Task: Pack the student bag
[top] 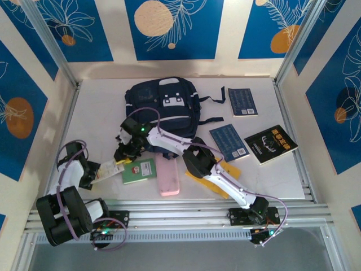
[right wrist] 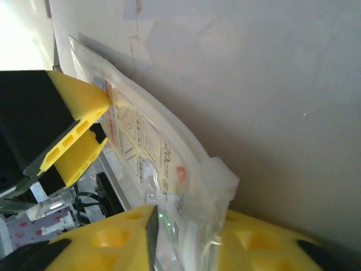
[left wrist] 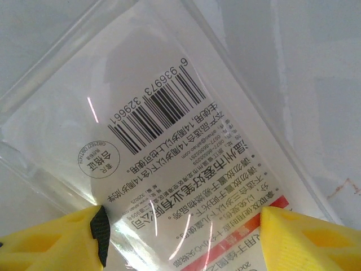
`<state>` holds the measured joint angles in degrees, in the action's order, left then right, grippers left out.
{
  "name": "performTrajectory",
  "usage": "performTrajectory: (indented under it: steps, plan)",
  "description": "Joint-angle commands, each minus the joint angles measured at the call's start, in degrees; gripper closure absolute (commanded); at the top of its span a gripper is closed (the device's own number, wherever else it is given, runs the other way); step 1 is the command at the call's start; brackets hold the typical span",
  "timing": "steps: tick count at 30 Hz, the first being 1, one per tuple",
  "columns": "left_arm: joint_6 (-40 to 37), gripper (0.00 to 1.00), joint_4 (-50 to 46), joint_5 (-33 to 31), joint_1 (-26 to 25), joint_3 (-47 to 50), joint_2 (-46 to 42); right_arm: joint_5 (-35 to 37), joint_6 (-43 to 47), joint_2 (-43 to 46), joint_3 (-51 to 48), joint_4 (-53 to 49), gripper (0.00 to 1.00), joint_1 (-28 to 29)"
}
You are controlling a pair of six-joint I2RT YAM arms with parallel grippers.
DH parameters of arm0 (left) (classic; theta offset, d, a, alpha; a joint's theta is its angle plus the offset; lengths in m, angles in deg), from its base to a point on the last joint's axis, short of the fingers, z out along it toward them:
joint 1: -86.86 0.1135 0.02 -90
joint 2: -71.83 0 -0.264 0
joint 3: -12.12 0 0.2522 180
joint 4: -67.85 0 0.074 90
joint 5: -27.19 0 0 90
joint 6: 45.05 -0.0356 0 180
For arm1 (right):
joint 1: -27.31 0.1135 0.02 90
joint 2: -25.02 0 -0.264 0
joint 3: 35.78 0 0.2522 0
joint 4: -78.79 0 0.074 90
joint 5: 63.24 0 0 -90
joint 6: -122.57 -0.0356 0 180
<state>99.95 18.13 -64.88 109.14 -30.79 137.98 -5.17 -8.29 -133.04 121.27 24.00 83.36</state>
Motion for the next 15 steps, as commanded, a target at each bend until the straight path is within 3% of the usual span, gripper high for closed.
performTrajectory:
  steps: [1,6,13,15]
  plan:
    - [0.1,0.33,3.7,9.3,0.1,2.3,0.9,-4.3,-2.3,0.6,2.9,1.7,0.83,0.5]
    - [0.2,0.3,-2.0,12.2,-0.7,-1.3,-6.4,-0.6,-0.9,5.1,0.1,0.7,1.0,-0.2]
    - [-3.6,0.25,-6.6,12.7,-5.3,-7.0,-11.4,5.5,1.1,23.2,-19.4,6.1,1.0,-2.9]
    - [-5.2,0.18,-4.7,14.7,-8.0,-8.7,-11.7,8.5,1.9,29.3,-26.1,7.1,1.0,-4.0]
